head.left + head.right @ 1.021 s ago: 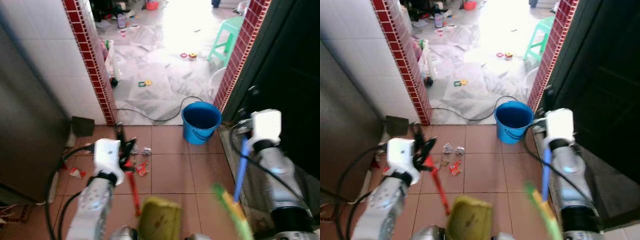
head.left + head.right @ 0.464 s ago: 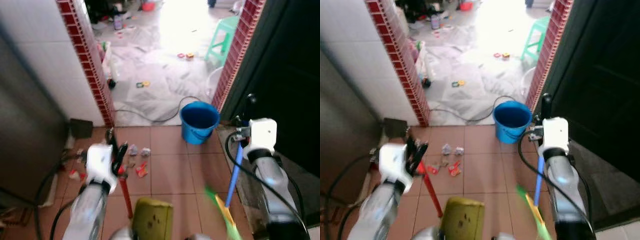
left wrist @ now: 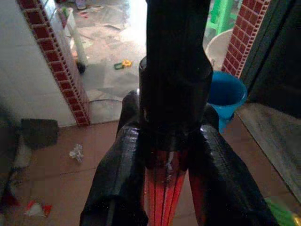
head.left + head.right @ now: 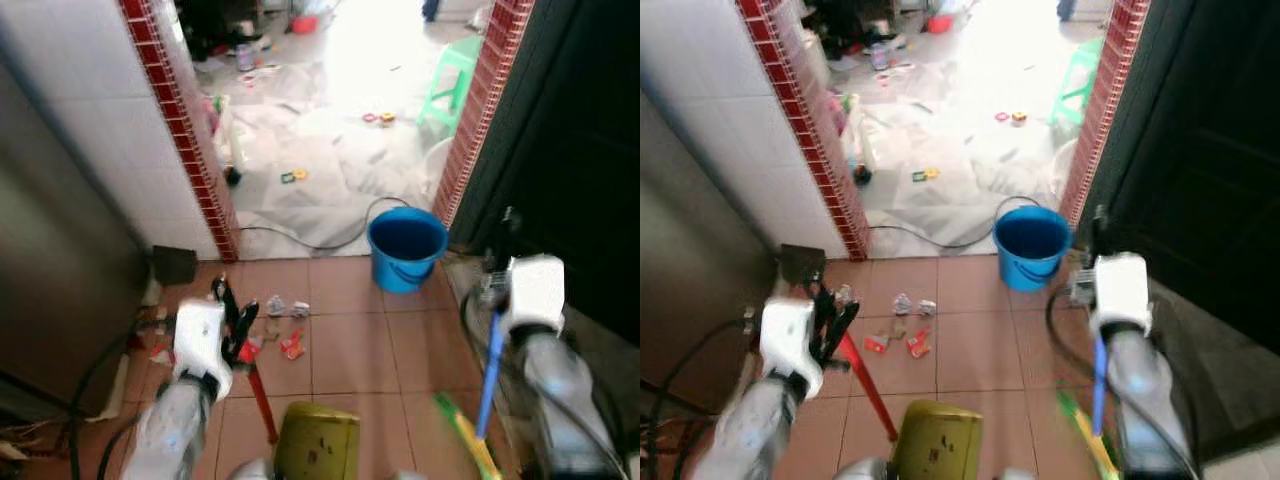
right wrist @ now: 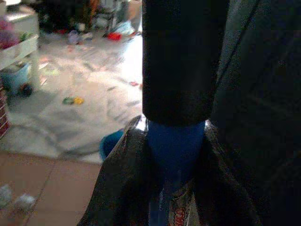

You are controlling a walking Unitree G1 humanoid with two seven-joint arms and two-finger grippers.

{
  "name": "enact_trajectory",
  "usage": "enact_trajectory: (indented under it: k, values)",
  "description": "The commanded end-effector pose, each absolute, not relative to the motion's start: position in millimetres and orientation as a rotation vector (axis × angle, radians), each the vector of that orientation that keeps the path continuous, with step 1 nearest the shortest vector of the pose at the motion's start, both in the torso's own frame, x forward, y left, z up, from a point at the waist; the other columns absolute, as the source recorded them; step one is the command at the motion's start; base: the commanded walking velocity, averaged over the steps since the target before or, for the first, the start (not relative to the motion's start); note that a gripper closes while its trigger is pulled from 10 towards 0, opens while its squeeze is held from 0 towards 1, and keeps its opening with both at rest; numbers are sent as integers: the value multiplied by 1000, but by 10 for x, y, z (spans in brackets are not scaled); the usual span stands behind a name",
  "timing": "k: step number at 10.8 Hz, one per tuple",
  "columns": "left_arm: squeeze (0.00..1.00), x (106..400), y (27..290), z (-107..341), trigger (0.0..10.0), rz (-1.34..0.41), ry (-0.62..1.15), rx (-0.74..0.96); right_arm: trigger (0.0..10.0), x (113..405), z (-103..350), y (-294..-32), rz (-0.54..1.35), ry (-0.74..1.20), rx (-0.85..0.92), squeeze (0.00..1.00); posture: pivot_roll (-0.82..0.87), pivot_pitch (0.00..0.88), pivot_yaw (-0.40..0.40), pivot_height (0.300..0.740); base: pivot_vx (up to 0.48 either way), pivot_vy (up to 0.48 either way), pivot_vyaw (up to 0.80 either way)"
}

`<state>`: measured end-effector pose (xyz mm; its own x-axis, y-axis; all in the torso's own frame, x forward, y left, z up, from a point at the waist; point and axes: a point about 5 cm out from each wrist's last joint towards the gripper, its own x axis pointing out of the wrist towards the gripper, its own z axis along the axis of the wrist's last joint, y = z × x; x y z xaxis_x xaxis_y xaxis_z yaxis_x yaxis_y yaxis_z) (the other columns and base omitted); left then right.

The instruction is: Sweep floor

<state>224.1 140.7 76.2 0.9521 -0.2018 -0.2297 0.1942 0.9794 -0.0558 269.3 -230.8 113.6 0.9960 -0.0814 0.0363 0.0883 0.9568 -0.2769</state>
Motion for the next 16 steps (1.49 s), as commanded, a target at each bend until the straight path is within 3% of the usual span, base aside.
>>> enact_trajectory:
  k: [1, 2, 3, 4, 5, 7, 9, 12, 13, 16]
  values:
    - [0, 2441, 1395, 994, 10000, -229, 145, -24, 10000, 2819, 1263, -2290, -109, -72, -227, 0, -148, 0, 119, 740, 0, 0, 0]
    - [0, 2520, 1487, 936, 10000, -204, 140, 27, 10000, 2785, 1165, -2349, -138, -70, -279, 0, -134, 0, 129, 740, 0, 0, 0]
    - [0, 2555, 1511, 1021, 10000, -177, 131, -23, 10000, 2799, 1205, -2396, -164, -59, -218, 0, -130, 0, 129, 740, 0, 0, 0]
    - [0, 2554, 1479, 986, 10000, -210, 115, 36, 10000, 2842, 1200, -2364, -94, -77, -314, 0, -132, 0, 111, 740, 0, 0, 0]
    - [0, 2522, 1484, 989, 10000, -112, 118, -48, 10000, 2932, 1254, -2395, -114, -72, -246, 0, -88, 0, 48, 740, 0, 0, 0]
    - [0, 2377, 1467, 806, 10000, -34, 153, -70, 10000, 2992, 1186, -2278, 3, -40, -300, 0, -64, 0, -42, 740, 0, 0, 0]
    - [0, 2539, 1363, 1031, 10000, -4, 44, -86, 10000, 3177, 1508, -2273, 103, -122, -384, 0, -49, 0, -140, 740, 0, 0, 0]
    - [0, 2435, 1353, 948, 10000, 68, 74, -129, 10000, 3239, 1438, -2314, 22, -112, -312, 0, -53, 0, -52, 740, 0, 0, 0]
    - [0, 2501, 1282, 936, 10000, -11, 64, -92, 10000, 3206, 1384, -2304, 15, -123, -347, 0, -74, 0, -71, 740, 0, 0, 0]
    - [0, 2454, 1405, 919, 10000, -46, 72, -29, 10000, 3102, 1284, -2157, 49, -117, -293, 0, -74, 0, -53, 740, 0, 0, 0]
